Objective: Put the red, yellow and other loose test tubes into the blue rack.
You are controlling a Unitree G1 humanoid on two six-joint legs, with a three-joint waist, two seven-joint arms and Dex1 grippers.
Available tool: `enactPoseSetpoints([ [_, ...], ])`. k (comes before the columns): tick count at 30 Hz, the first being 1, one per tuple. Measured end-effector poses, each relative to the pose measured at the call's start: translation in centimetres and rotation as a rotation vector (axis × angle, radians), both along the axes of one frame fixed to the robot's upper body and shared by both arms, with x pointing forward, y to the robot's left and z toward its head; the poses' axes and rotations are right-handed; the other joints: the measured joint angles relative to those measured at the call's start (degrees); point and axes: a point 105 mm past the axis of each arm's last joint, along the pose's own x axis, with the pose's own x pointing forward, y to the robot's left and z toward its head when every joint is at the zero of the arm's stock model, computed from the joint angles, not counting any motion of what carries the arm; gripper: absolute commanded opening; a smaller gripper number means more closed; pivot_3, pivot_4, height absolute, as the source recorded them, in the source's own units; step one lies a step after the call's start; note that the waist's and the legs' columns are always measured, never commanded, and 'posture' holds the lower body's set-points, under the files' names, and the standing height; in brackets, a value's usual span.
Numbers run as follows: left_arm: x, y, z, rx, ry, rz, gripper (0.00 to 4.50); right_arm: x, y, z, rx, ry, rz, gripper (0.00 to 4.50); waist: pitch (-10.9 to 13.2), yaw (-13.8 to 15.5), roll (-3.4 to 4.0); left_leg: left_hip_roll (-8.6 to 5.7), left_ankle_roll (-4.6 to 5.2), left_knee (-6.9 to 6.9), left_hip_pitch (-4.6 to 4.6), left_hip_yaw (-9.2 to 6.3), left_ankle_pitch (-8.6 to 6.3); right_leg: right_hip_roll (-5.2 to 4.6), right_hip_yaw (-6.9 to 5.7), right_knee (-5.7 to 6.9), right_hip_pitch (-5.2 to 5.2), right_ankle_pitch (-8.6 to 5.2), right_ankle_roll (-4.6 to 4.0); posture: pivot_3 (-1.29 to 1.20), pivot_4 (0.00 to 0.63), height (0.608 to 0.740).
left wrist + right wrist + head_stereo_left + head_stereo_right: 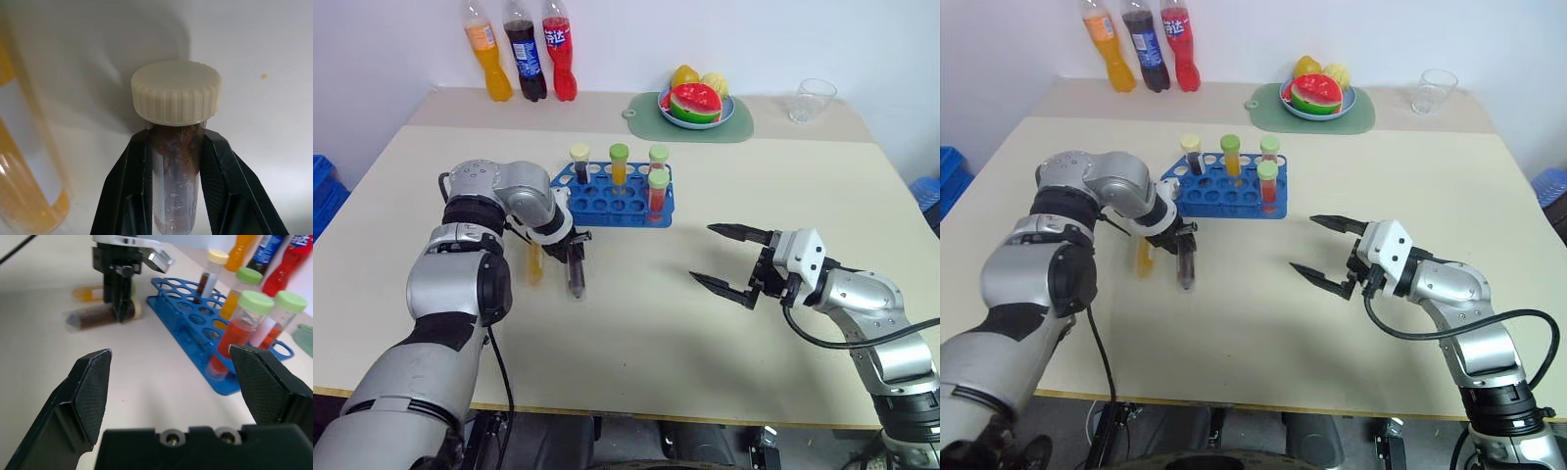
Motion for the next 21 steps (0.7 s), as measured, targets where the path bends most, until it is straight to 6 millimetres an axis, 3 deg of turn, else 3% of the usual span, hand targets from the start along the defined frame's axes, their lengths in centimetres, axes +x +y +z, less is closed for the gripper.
enactPoseSetpoints([
  [14,0.0,-1.0,0.3,-0.103,0.002,-0.025,0.75,-0.3,0.5,0.9,0.02,0.041,0.088,4.24,0.04,-0.36,-0.07,-0.09,-0.01,-0.04,-0.04,-0.03,0.0,-0.14,-0.05,0.01,-0.03,-0.04,0.11,0.0,0.15,0.74],
  [17,0.3,0.6,0.6,-0.144,-0.183,-0.047,0.75,-0.1,0.4,0.9,0.027,0.043,0.083,4.24,0.06,-1.3,-0.09,0.01,-0.03,-0.2,-0.03,-0.08,-0.01,-0.26,0.09,0.14,-0.24,-0.03,0.11,0.0,0.15,0.74],
  [21,-1.3,2.8,2.9,-0.124,-0.451,-0.144,0.75,0.5,-0.3,0.4,0.04,0.069,0.052,4.24,0.11,-1.64,-0.16,0.11,-0.13,-0.08,-0.22,-0.15,0.04,-0.35,0.14,0.35,-0.48,-0.03,0.09,0.0,0.15,0.74],
])
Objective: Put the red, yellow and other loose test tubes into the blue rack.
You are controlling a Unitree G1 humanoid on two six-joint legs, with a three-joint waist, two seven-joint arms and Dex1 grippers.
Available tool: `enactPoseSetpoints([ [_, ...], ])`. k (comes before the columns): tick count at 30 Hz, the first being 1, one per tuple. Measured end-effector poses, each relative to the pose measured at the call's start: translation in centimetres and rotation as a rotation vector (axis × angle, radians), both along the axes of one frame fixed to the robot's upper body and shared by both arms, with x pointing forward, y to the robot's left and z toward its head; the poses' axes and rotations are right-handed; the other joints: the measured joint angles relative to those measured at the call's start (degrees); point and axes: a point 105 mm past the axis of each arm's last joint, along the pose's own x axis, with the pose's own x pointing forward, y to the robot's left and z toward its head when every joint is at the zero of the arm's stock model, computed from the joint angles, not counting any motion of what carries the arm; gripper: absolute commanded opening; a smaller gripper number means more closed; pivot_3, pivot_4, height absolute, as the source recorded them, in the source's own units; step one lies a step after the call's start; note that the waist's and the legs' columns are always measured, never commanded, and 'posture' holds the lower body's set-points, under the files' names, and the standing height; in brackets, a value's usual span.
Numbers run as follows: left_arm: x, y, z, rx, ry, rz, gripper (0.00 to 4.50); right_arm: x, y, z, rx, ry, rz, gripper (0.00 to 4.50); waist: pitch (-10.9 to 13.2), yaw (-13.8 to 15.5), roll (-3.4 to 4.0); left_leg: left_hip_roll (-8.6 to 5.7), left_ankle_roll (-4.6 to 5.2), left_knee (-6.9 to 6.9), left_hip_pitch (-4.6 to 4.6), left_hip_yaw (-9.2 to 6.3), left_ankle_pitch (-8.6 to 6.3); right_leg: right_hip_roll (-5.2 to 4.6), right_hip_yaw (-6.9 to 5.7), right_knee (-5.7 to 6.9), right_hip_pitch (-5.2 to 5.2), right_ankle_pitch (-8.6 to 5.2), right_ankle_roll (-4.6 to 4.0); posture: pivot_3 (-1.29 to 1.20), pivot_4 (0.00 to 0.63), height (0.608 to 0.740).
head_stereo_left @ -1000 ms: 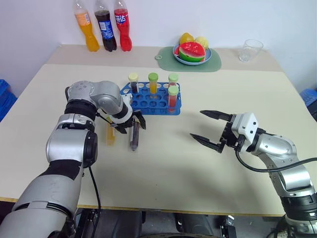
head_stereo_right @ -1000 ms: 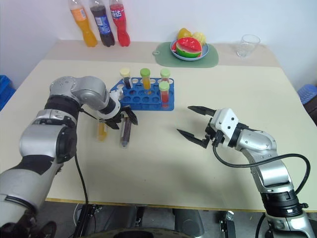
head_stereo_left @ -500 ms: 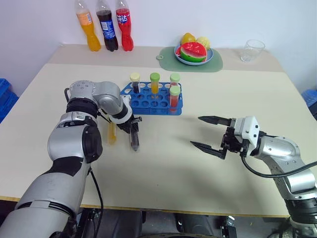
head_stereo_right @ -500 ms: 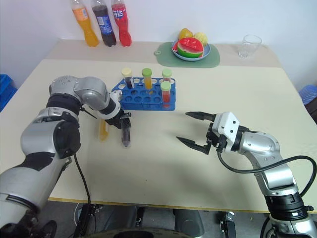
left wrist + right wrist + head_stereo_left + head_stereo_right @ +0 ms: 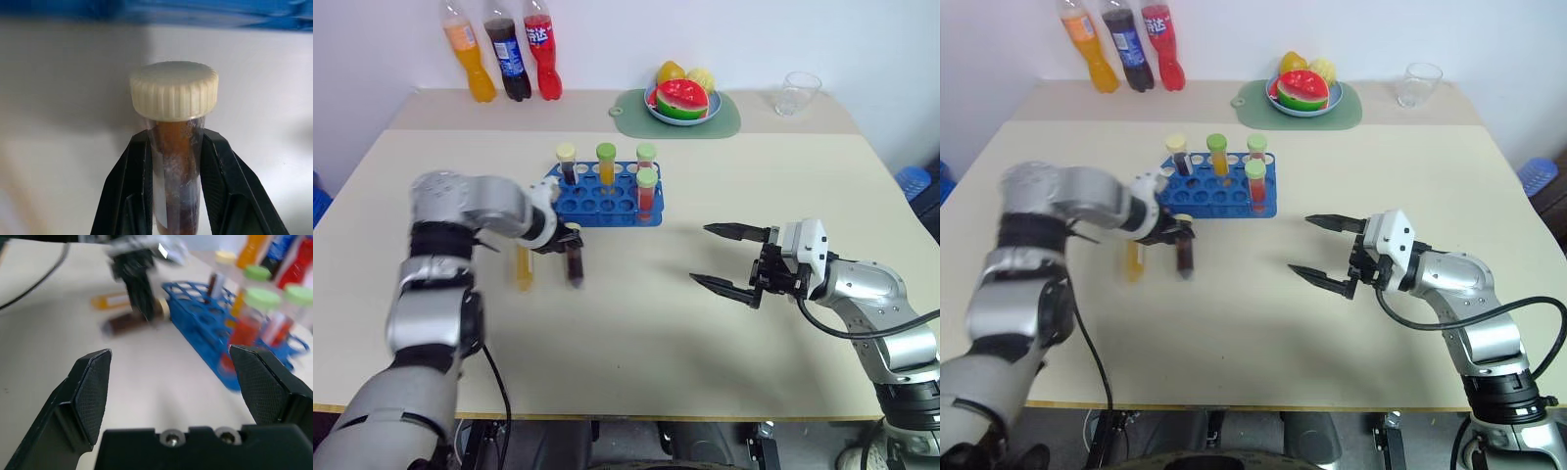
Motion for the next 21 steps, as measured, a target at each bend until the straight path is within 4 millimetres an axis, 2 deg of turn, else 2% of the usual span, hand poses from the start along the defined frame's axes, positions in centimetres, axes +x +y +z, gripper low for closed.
enactPoseSetpoints([
  [3,-0.5,0.3,2.8,0.038,-0.267,0.001,0.75,0.6,0.2,0.4,0.023,-0.012,0.0,4.24,0.0,0.59,0.01,-0.26,0.01,0.08,-0.01,0.08,0.01,-0.03,0.0,0.01,0.04,0.02,-0.02,0.0,0.15,0.74],
  [5,0.0,0.8,5.8,0.055,-0.532,0.041,0.75,1.1,0.2,0.7,0.028,-0.018,-0.002,4.24,-0.01,1.13,0.03,-0.28,0.0,0.03,0.06,0.27,0.02,0.04,-0.02,-0.14,0.16,0.01,-0.05,0.0,0.15,0.74],
  [7,0.1,1.4,6.8,0.071,-0.695,0.041,0.75,1.4,0.2,0.8,0.03,-0.02,-0.006,4.24,-0.05,1.47,0.11,-0.24,0.02,-0.07,0.25,0.29,0.01,0.09,-0.06,-0.35,0.44,-0.08,-0.2,0.0,0.15,0.74],
  [12,0.0,1.1,6.0,0.037,-0.958,-0.037,0.75,1.8,0.2,0.9,0.026,-0.017,0.004,4.24,-0.03,1.55,0.07,-0.23,0.21,0.0,0.08,0.35,-0.08,0.02,-0.05,-0.53,0.44,-0.11,-0.23,0.0,0.15,0.74],
  [16,0.3,1.5,7.6,0.027,-1.266,-0.004,0.75,1.9,0.2,1.1,0.026,-0.023,0.007,4.24,-0.05,1.63,0.1,-0.21,0.67,0.05,0.05,0.35,-0.34,-0.03,-0.07,-0.52,0.4,-0.02,-0.07,0.0,0.15,0.74],
  [19,0.6,2.3,6.4,0.088,-1.399,0.038,0.75,1.9,0.1,1.1,0.021,-0.017,0.0,4.24,-0.05,1.6,0.1,-0.21,0.71,0.06,0.07,0.37,-0.36,-0.03,-0.08,-0.52,0.42,0.0,-0.05,0.0,0.15,0.74],
  [21,0.8,2.1,5.5,0.104,-1.432,0.025,0.75,1.9,-0.1,1.1,0.017,-0.016,-0.007,4.24,-0.03,1.58,0.07,-0.2,0.74,0.09,0.05,0.35,-0.37,-0.02,-0.09,-0.52,0.41,0.01,-0.03,0.0,0.15,0.74],
])
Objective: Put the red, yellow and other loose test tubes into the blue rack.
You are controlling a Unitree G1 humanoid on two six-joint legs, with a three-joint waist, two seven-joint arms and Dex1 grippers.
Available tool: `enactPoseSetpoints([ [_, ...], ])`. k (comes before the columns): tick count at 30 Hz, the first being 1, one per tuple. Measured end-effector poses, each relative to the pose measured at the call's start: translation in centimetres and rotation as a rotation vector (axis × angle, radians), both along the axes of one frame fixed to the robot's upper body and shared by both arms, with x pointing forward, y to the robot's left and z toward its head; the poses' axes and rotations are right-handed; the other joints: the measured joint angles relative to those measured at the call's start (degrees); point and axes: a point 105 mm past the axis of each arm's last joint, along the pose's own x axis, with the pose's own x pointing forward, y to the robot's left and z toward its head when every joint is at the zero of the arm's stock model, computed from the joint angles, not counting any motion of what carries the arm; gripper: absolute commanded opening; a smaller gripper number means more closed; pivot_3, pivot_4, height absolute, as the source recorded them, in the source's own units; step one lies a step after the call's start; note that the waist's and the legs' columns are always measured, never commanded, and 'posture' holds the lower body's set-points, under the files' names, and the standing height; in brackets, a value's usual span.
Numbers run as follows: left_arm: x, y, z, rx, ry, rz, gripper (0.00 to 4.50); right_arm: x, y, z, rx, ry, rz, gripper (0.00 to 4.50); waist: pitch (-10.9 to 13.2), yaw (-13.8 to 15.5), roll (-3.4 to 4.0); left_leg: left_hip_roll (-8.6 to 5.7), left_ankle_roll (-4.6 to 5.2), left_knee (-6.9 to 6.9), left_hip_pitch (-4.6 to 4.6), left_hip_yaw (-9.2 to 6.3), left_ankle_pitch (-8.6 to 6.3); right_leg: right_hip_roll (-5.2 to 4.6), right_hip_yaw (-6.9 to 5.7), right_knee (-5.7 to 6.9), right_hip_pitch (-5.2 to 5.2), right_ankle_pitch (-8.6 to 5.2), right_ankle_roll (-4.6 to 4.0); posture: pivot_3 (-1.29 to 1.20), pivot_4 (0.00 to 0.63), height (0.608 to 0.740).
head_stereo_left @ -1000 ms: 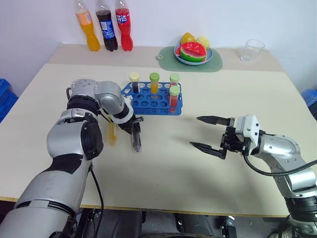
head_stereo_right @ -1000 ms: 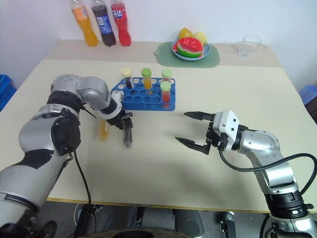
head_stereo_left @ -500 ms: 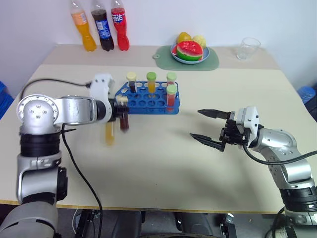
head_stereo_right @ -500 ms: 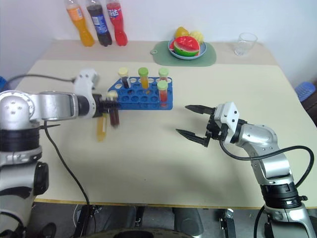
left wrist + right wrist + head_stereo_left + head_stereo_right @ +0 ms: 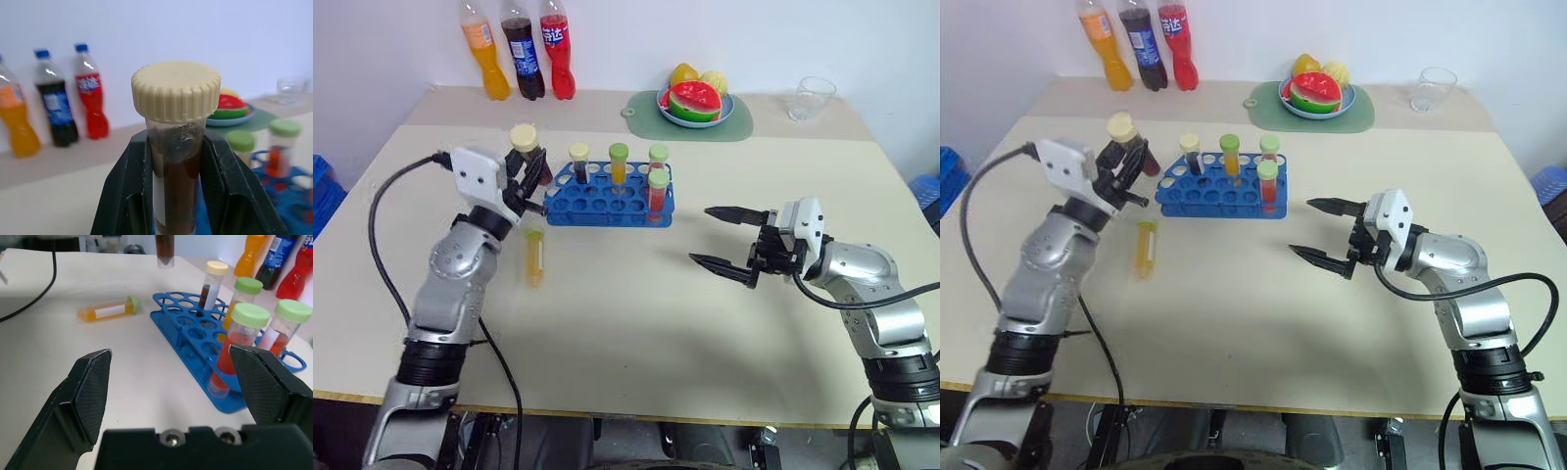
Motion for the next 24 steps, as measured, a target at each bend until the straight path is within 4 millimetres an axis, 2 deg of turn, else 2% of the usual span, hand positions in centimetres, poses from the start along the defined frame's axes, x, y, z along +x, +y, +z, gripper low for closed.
enactPoseSetpoints([
  [3,-0.2,-1.2,-0.3,0.002,-0.052,-0.043,0.75,0.0,-0.3,0.0,-0.002,0.005,-0.017,4.24,0.0,0.01,0.0,0.02,0.07,0.03,-0.01,-0.01,-0.04,-0.01,0.0,0.01,0.0,0.01,0.02,0.0,0.15,0.74],
  [8,-0.1,-2.7,-1.0,-0.036,-0.037,-0.113,0.75,-0.1,-0.3,0.1,-0.014,0.003,-0.019,4.24,0.0,-0.12,0.0,0.02,0.08,0.04,0.01,-0.03,-0.05,0.0,-0.01,0.07,0.0,0.03,0.06,0.0,0.15,0.74],
  [16,-0.2,-3.4,0.2,-0.18,0.001,-0.239,0.75,-0.1,-0.6,0.0,-0.02,0.01,-0.033,4.24,0.0,-0.2,0.0,0.05,0.11,0.04,0.06,-0.19,-0.06,0.05,-0.01,0.1,0.02,0.03,0.06,0.0,0.15,0.74],
  [21,0.3,-2.2,-0.6,-0.44,0.219,-0.273,0.75,-0.1,-0.7,-0.2,-0.023,0.016,-0.037,4.24,0.0,-0.31,0.0,0.12,0.11,0.07,0.09,-0.27,-0.06,0.07,-0.02,0.15,0.03,0.03,0.07,0.0,0.15,0.74],
  [24,0.0,-1.8,-0.9,-0.576,0.365,-0.329,0.75,-0.1,-0.7,-0.2,-0.025,0.015,-0.038,4.24,0.0,-0.32,0.0,0.16,0.11,0.06,0.09,-0.3,-0.06,0.08,-0.03,0.15,0.03,0.02,0.07,0.0,0.15,0.74],
])
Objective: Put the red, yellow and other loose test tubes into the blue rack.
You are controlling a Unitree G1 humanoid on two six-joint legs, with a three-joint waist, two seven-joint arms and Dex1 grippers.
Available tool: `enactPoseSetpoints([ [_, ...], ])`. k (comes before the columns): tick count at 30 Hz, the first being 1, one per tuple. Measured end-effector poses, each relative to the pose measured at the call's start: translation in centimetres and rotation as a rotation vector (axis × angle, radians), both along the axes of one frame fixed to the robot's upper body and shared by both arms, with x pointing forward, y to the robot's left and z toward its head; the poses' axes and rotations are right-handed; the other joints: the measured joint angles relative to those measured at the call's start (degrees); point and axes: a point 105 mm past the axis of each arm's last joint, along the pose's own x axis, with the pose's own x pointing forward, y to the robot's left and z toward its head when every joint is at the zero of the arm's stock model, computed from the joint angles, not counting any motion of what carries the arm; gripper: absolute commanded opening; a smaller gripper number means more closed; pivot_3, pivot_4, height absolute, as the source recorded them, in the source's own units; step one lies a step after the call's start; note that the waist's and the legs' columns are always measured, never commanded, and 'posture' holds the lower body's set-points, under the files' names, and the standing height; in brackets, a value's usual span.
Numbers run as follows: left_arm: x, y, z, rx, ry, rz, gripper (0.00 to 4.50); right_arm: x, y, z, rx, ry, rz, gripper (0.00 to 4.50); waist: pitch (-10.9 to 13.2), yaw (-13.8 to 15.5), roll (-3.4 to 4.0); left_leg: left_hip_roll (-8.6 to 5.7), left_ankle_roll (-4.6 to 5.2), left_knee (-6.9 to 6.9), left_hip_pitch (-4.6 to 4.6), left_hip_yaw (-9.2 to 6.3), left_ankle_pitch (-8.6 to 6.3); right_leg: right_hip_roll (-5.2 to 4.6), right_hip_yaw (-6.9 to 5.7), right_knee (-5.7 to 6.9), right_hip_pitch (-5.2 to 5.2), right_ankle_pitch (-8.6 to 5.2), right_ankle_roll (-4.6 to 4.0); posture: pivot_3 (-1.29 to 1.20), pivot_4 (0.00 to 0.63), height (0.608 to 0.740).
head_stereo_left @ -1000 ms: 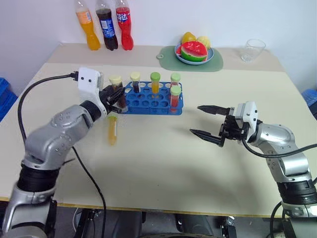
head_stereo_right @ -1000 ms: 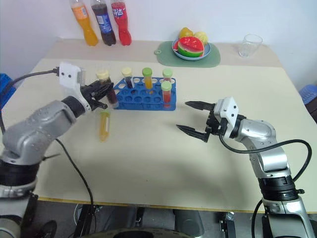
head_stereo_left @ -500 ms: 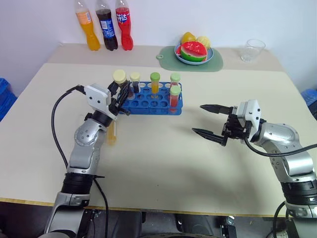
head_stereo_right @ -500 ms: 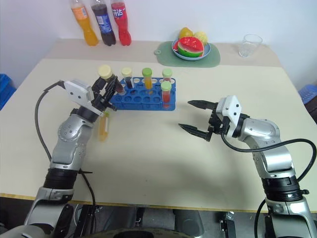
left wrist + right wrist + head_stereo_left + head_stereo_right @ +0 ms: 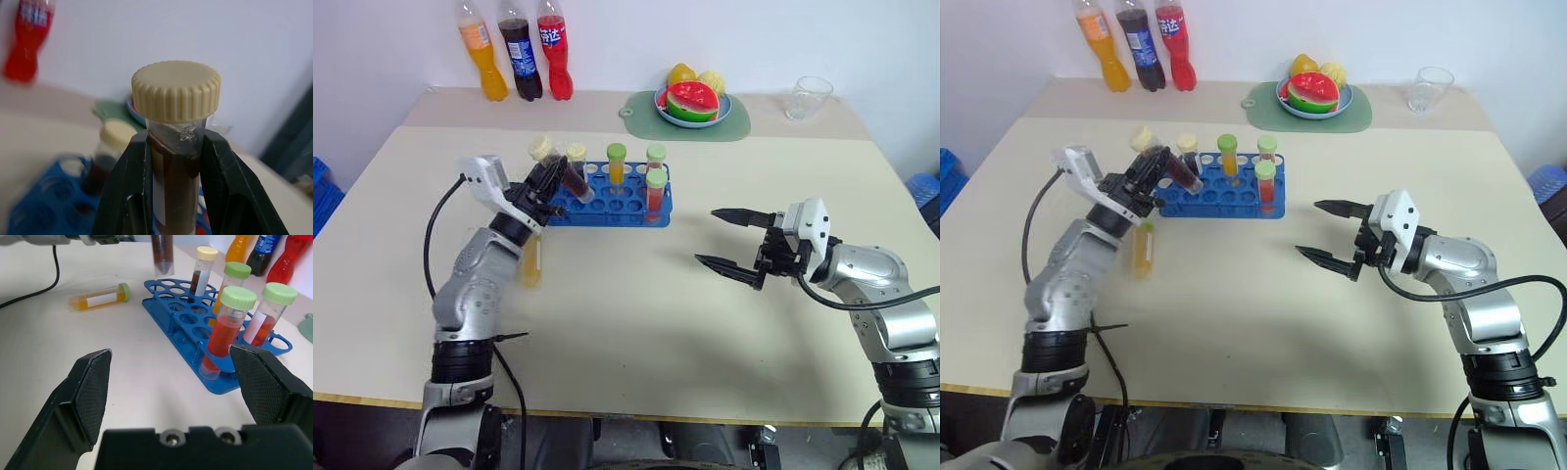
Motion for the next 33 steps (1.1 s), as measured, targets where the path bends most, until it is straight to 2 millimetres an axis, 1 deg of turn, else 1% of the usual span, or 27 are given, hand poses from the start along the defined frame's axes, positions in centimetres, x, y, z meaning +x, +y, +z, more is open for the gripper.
enactPoseSetpoints([
  [2,-0.2,0.2,-0.6,-0.086,0.125,-0.037,0.75,0.0,0.0,0.0,-0.001,-0.001,0.0,4.24,0.0,0.03,0.0,0.01,0.0,0.0,0.02,-0.01,0.0,-0.01,0.0,0.0,0.02,0.0,0.0,0.0,0.15,0.74],
  [4,-0.6,0.4,-1.8,-0.148,0.285,-0.077,0.75,0.0,0.0,0.0,-0.002,-0.002,0.0,4.24,0.0,0.0,0.0,0.07,0.0,0.01,0.03,-0.04,0.0,-0.02,0.0,0.02,0.01,0.0,0.0,0.0,0.15,0.74],
  [7,-1.2,0.6,-3.5,-0.129,0.447,-0.101,0.75,0.0,0.0,0.0,-0.006,-0.004,-0.001,4.24,0.0,0.07,0.0,0.01,0.0,0.01,0.03,-0.05,0.0,0.0,0.0,0.03,0.02,0.0,0.0,0.0,0.15,0.74],
  [10,-1.5,0.6,-5.1,-0.102,0.57,-0.114,0.75,0.0,-0.1,0.0,-0.011,-0.008,-0.002,4.24,0.0,0.09,0.01,-0.1,-0.01,0.01,0.05,-0.05,0.0,0.0,0.0,0.04,0.03,0.0,0.0,0.0,0.15,0.74],
  [13,-1.6,0.1,-6.7,-0.094,0.666,-0.127,2.32,0.1,-0.1,0.0,-0.011,-0.011,-0.002,4.24,0.0,0.17,0.01,-0.11,-0.02,0.01,0.04,-0.05,0.01,-0.01,0.0,0.03,0.03,-0.01,-0.01,0.0,0.15,0.74],
  [14,-1.7,-0.3,-7.0,-0.087,0.687,-0.139,2.7,0.1,-0.1,0.0,-0.011,-0.011,-0.002,4.24,0.0,0.23,0.01,-0.12,-0.03,0.01,0.04,-0.05,0.01,-0.02,0.0,0.02,0.03,-0.01,-0.01,0.0,0.15,0.74],
  [15,-1.8,-0.8,-7.2,-0.082,0.705,-0.157,3.28,0.1,0.0,0.0,-0.011,-0.011,-0.001,4.24,0.0,0.27,0.0,-0.13,-0.03,0.01,0.04,-0.05,0.01,-0.03,0.0,0.02,0.03,-0.01,-0.01,0.0,0.15,0.74],
  [17,-1.9,-1.5,-7.3,-0.057,0.719,-0.183,4.28,0.1,0.0,0.0,-0.011,-0.011,-0.001,4.24,0.0,0.22,0.01,-0.14,-0.04,0.0,0.04,-0.05,0.02,-0.03,0.0,0.02,0.03,-0.01,-0.01,0.0,0.15,0.74],
  [18,-1.9,-1.6,-7.3,-0.044,0.72,-0.187,4.4,0.1,0.0,0.0,-0.012,-0.011,-0.001,4.24,0.0,0.2,0.01,-0.15,-0.05,-0.01,0.04,-0.05,0.02,-0.02,0.0,0.02,0.02,-0.01,-0.02,0.0,0.15,0.74],
  [20,-1.8,-1.7,-7.1,0.006,0.706,-0.18,4.4,0.1,0.0,0.0,-0.014,-0.012,-0.003,4.24,0.0,-0.01,0.01,-0.15,-0.08,-0.02,0.05,-0.04,0.04,0.01,0.0,0.03,0.01,0.0,-0.02,0.0,0.15,0.74],
  [22,-1.5,-1.2,-6.2,0.077,0.665,-0.14,4.4,0.1,-0.1,0.0,-0.017,-0.012,-0.004,4.24,0.0,-0.02,0.01,-0.14,-0.09,-0.02,0.05,-0.04,0.05,0.03,0.0,0.03,0.01,0.0,-0.03,0.0,0.15,0.74],
  [23,-1.4,-0.9,-5.7,0.116,0.647,-0.111,4.4,0.1,-0.1,0.0,-0.018,-0.012,-0.005,4.24,0.0,0.04,0.0,-0.14,-0.11,-0.02,0.04,-0.06,0.06,0.04,0.0,0.03,0.01,-0.01,-0.03,0.0,0.15,0.74],
  [25,-1.1,0.3,-3.9,0.224,0.597,-0.024,4.4,0.1,-0.1,-0.1,-0.019,-0.013,-0.006,4.24,-0.01,0.08,0.01,-0.14,-0.11,-0.03,0.04,-0.05,0.06,0.02,0.01,0.02,0.01,-0.01,-0.03,0.0,0.15,0.74],
  [27,-1.3,1.4,-2.9,0.311,0.581,0.04,4.4,0.1,-0.1,-0.1,-0.023,-0.014,-0.008,4.24,-0.01,0.04,0.01,-0.14,-0.11,-0.04,0.05,-0.05,0.05,-0.02,0.01,0.01,0.01,-0.01,-0.02,0.0,0.15,0.74],
  [31,-2.2,2.3,-1.5,0.352,0.604,0.082,4.4,0.3,0.1,-0.4,-0.003,-0.008,-0.008,4.24,0.0,0.14,0.0,-0.01,-0.11,-0.04,0.04,-0.09,0.05,-0.06,0.01,0.02,0.01,-0.01,-0.02,0.0,0.15,0.74],
  [33,-2.5,3.5,-1.1,0.366,0.643,0.149,4.4,0.4,0.3,-0.4,0.005,-0.01,0.001,4.24,0.0,0.06,0.01,0.0,-0.11,-0.03,0.06,-0.09,0.05,-0.07,0.02,0.04,0.0,0.0,-0.02,0.0,0.15,0.74],
])
